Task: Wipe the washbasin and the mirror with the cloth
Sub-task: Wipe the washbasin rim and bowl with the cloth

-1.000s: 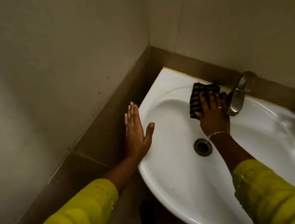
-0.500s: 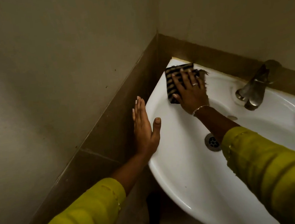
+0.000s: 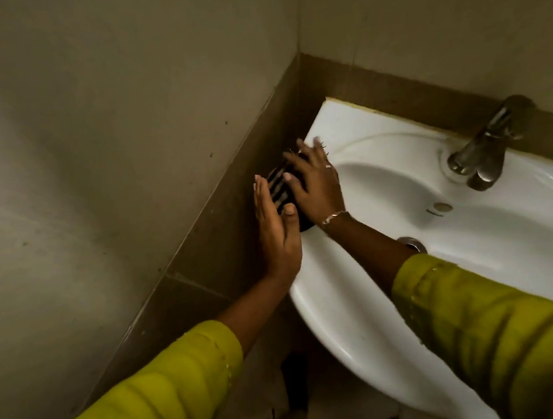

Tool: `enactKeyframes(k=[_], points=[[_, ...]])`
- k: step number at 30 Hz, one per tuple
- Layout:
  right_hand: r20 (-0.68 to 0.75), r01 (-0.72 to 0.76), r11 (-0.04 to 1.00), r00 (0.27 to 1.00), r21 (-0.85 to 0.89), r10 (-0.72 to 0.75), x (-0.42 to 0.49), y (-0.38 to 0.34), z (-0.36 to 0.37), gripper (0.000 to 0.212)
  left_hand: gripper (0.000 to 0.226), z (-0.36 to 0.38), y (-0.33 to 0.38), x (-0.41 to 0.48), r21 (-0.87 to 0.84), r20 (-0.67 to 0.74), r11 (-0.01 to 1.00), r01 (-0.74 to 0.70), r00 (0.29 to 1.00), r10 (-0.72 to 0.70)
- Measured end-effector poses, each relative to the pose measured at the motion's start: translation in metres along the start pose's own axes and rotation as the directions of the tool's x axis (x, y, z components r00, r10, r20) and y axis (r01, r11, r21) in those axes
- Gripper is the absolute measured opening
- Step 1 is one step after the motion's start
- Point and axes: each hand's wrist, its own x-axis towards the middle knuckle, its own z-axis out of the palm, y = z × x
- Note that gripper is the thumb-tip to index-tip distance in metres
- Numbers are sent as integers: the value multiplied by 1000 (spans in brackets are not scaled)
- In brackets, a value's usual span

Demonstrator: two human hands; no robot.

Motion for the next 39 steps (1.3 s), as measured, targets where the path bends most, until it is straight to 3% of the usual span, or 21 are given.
enactKeyframes(k=[3,6,12,18,22,28,32,35,39], points=[[47,-211,952,973,-224,226,2,-16,20,63,82,-7,4,2,-98,-4,986,133,991,-134],[57,-291,937,950,-192,306,-4,-25,30,71,49,-18,7,6,-146,16,963,227,974,-227],[140,-357,933,922,-46,360,-39,-42,32,63,48,-33,8,21,-96,163,938,334,935,-316],[185,-298,955,938,-11,295,-89,-55,22,59,51,-38,16,6,43,290,948,317,904,-315],[233,-269,963,936,-11,264,-112,-44,32,62,54,-42,17,-16,212,342,959,189,905,-254],[261,-166,986,952,6,159,-164,-27,24,57,79,-46,13,-51,465,560,848,-253,826,-60],[293,-18,979,953,-201,78,-198,-25,2,51,104,-46,16,-71,503,679,741,-445,734,-21],[294,119,910,956,-398,4,-219,-14,-3,40,112,-45,20,-85,532,745,655,-537,665,-60],[363,243,809,931,-535,-40,-247,7,-18,49,120,-46,24,-96,551,795,551,-627,594,-119]])
